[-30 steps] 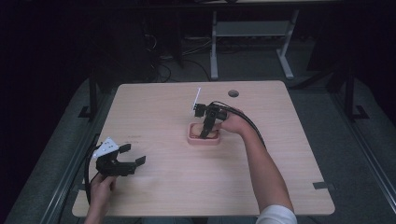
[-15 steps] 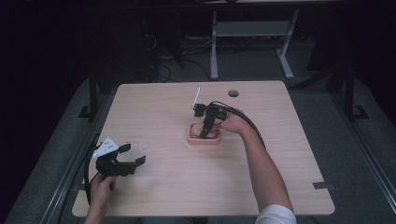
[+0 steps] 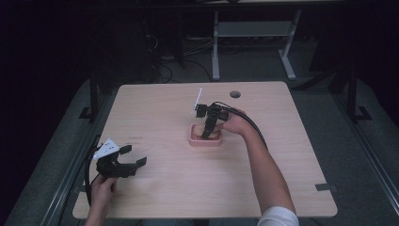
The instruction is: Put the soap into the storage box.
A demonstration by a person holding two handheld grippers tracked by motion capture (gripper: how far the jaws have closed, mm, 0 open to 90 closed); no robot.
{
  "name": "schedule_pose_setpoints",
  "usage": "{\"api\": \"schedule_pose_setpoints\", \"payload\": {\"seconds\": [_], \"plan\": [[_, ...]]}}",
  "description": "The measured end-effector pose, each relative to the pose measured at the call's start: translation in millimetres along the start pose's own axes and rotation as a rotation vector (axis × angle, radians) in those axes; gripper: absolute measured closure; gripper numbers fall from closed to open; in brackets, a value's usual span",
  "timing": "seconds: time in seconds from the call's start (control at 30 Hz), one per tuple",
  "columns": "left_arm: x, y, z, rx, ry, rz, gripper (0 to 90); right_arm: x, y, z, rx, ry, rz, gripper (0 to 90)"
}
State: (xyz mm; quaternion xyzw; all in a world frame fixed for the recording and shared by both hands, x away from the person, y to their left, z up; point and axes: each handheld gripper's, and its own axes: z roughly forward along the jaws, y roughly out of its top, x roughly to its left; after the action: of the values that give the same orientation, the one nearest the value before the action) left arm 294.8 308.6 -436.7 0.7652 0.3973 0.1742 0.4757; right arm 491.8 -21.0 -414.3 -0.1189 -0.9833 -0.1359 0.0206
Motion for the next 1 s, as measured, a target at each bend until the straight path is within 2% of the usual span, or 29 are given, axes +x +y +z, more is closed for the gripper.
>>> {"api": "schedule_pose_setpoints", "payload": {"seconds": [0.43, 0.5, 0.57, 0.73, 1.0], "plan": [[-0.4, 0.4, 0.1, -0.006, -0.002, -0.005, 14.2, 0.5, -0.9, 1.8, 0.013, 0.013, 0.003, 31.1], [-0.5, 0.6, 0.0, -0.01, -0.005, -0.002, 14.2, 0.4, -1.4, -0.2, -0.002, 0.014, 0.011, 27.7], [-0.7, 0.6, 0.3, 0.005, 0.001, 0.002, 14.3, 0.7, -1.9, -5.2, -0.026, 0.018, 0.023, 28.9], [-0.9, 0.6, 0.1, 0.005, 0.0, 0.002, 14.3, 1.5, -4.4, -9.1, -0.029, 0.017, 0.031, 27.0], [-0.7, 0.2, 0.9, 0.009, 0.001, 0.004, 14.2, 5.4, -11.5, -19.1, -0.073, -0.001, 0.043, 25.1]]}}
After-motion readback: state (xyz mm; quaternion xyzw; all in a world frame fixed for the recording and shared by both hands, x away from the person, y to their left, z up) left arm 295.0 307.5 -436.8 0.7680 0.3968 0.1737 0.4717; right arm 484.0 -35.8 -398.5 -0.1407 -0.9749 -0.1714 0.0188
